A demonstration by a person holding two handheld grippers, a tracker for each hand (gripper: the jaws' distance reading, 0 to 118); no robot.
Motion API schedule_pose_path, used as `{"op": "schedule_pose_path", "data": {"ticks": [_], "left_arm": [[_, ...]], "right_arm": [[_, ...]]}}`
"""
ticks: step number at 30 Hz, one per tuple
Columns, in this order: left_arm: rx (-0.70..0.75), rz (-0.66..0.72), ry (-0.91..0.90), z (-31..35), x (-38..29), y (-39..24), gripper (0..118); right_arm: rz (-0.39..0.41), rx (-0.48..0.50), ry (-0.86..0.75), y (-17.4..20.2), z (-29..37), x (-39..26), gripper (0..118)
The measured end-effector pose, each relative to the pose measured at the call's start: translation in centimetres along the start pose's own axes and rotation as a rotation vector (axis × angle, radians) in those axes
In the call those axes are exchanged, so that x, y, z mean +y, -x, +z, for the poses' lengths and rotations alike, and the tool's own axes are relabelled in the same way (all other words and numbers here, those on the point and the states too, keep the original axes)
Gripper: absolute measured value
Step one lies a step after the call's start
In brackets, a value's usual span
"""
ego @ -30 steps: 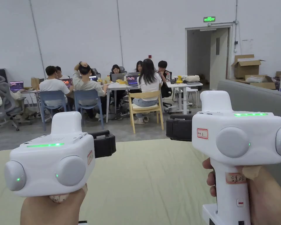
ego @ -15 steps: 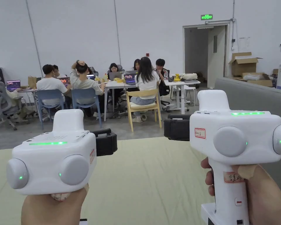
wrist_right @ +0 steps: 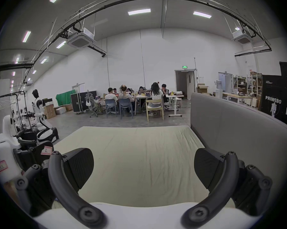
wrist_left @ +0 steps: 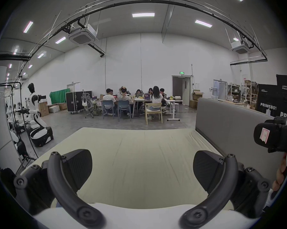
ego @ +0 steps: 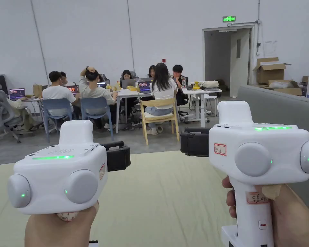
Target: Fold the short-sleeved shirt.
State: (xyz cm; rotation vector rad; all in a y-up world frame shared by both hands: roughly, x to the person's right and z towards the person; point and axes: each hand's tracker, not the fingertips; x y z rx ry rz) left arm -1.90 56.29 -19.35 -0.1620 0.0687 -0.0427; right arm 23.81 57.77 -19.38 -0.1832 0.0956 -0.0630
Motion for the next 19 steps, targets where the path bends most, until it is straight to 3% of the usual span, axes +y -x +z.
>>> {"op": "schedule_pose_path", "data": {"ticks": [8, 19], "left_arm": [[0.001, -0.004, -0.009, 0.17, 0.06, -0.07, 118], [0.000, -0.006, -0.004, 0.41, 0.00, 0.04, 118]], "right_arm": [[0.044, -0.036, -0.030, 0.84, 0.53, -0.38, 118], [0.011, -0.007, -0.011, 1.13, 0.51, -0.21, 118]]}}
